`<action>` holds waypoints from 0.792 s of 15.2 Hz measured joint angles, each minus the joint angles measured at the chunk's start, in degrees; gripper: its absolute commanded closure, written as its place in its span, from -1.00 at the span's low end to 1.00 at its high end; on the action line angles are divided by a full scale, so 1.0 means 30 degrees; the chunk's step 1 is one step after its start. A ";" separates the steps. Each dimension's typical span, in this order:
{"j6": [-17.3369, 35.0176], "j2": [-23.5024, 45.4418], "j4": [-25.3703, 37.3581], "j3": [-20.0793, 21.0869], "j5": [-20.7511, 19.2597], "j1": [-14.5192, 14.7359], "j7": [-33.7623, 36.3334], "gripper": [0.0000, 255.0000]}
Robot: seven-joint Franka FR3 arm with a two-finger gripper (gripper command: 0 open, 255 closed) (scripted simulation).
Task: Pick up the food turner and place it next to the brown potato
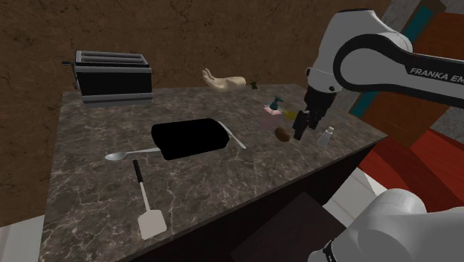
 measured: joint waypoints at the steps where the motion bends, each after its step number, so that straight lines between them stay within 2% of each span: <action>1: 0.0000 0.0000 0.0000 0.0000 0.0000 0.0000 0.0000 -1.00; 7: 0.1822 0.1146 -0.0609 0.1745 0.1455 0.0692 0.2371 -1.00; 12: 0.3573 0.3182 -0.0101 0.3472 0.2581 0.1211 0.4670 -1.00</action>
